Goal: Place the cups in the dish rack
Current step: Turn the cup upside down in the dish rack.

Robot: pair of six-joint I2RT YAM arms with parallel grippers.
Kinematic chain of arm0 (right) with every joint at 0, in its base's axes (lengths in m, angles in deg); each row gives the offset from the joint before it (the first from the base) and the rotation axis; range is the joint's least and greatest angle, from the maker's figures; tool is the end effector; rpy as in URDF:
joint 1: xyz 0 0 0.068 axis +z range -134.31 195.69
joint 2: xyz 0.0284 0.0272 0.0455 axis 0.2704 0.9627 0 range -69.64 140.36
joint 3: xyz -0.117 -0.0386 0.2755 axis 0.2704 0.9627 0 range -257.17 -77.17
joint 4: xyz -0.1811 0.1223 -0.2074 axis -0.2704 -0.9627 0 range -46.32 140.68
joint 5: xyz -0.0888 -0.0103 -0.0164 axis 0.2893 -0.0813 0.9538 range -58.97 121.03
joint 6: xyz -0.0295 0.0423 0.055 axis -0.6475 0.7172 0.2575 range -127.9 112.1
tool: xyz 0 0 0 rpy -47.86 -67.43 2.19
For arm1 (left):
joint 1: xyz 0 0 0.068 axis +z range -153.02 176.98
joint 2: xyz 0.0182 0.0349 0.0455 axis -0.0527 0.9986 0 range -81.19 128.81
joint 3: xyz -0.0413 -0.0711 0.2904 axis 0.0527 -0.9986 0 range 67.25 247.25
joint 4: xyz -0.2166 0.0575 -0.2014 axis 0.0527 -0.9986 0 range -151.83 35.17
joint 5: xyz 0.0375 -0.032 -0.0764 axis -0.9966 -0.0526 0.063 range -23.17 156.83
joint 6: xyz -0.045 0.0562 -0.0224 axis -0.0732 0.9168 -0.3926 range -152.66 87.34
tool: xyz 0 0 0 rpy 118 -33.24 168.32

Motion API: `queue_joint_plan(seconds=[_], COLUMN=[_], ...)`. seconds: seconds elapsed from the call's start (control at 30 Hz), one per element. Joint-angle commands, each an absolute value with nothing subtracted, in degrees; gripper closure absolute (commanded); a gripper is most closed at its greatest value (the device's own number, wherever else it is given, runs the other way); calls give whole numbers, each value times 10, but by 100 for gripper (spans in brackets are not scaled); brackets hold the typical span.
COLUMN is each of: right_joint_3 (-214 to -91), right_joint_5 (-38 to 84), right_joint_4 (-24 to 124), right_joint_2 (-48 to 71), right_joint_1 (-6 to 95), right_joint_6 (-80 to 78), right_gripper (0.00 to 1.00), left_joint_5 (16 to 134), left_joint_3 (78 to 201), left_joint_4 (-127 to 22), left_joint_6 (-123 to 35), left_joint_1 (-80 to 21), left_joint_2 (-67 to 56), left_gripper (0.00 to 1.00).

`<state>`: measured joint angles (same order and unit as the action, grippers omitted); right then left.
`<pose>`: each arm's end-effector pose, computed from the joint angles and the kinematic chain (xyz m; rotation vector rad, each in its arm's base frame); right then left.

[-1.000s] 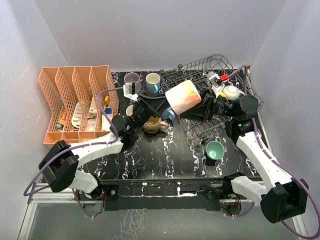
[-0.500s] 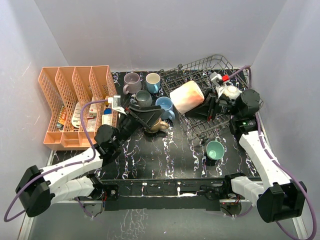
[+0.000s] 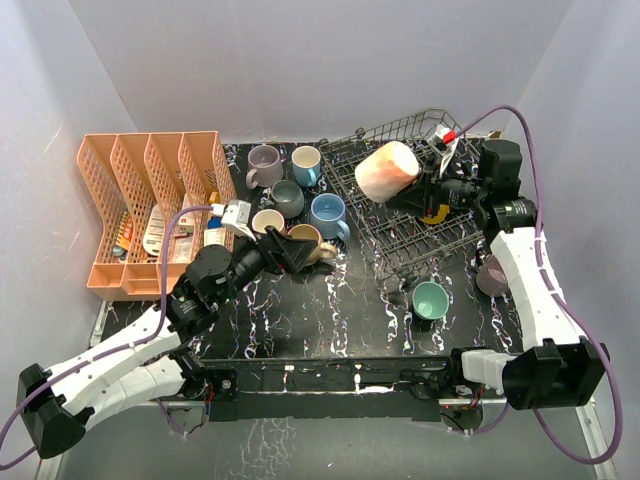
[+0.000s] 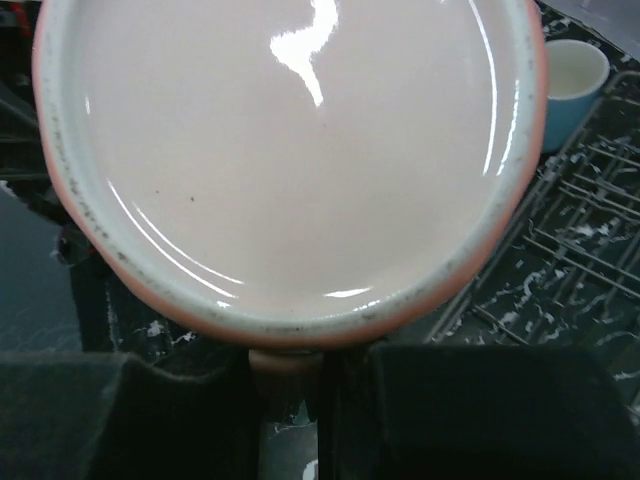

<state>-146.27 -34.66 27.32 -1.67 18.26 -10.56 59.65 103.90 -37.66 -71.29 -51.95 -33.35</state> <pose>0.2855 0.0707 0.4137 -0.8187 1.6745 1.1031 0.1719 -0.1851 0.3488 0.0320 1.5750 -1.1360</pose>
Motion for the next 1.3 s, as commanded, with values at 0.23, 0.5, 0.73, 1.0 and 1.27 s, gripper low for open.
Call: queue_joint_plan(seconds=[0.23,0.5,0.73,1.0,1.27], right_joint_3=[-1467,-1393,-1347,-1330,-1309], right_joint_5=[-179,-113,-75,-18,30], right_joint_4=[233,308,377,431,491], right_joint_2=[19,55,93,147,180], right_joint_1=[159,159,159,159,159], right_joint_6=[-270,-297,-291,-298,-298], right_gripper=[92,92,92,92,92], left_joint_5=[529,518,517,515,514], left_joint_3=[1000,998,991,984,978], left_joint_4=[-424,-432,-426,-423,-416], left_joint_6=[-703,-712,-723,-730,-735], left_joint_1=[-520,-520,-520,-520,-519], left_joint_2=[-404,-404,-401,-399,-392], left_gripper=[14,14,14,14,14])
